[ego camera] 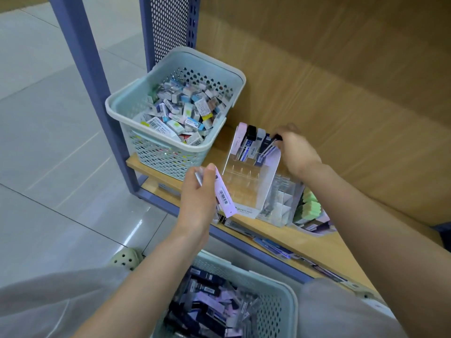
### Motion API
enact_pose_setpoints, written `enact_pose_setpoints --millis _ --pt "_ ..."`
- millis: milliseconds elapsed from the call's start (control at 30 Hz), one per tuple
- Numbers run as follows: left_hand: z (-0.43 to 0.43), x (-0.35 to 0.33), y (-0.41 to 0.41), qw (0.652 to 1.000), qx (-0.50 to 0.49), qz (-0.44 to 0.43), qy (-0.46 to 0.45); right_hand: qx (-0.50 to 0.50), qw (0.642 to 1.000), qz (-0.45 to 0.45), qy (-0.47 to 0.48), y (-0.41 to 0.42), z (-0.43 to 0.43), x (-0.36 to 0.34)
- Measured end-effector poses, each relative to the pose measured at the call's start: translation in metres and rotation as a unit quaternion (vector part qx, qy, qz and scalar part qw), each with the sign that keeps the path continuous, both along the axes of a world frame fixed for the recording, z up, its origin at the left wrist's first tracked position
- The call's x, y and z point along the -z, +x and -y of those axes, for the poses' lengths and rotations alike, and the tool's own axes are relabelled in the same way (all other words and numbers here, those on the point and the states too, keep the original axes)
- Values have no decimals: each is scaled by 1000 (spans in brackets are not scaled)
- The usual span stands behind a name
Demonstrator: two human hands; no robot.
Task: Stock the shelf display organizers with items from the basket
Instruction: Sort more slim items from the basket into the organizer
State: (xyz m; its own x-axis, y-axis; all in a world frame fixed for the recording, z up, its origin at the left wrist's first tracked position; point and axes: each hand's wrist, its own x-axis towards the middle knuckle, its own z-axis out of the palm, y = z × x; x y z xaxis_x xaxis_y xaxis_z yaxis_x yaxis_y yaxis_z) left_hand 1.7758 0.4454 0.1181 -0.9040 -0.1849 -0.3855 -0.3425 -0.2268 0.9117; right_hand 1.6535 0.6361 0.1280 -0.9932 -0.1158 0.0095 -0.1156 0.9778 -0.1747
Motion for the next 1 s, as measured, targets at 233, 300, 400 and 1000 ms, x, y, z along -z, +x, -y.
enact_pose_setpoints --millis 233,300,400,1000 --pt "-5 4 -2 1000 10 11 14 1 999 31 -22 -20 -1 -5" --pt "-6 4 -2 1000 7 4 19 -11 999 51 2 -25 -1 -7" --pt "-7 4 -4 1000 5 4 21 -19 997 74 16 -26 1 -5" --pt "-12 11 -6 997 -8 25 73 21 980 -147 -133 17 28 12"
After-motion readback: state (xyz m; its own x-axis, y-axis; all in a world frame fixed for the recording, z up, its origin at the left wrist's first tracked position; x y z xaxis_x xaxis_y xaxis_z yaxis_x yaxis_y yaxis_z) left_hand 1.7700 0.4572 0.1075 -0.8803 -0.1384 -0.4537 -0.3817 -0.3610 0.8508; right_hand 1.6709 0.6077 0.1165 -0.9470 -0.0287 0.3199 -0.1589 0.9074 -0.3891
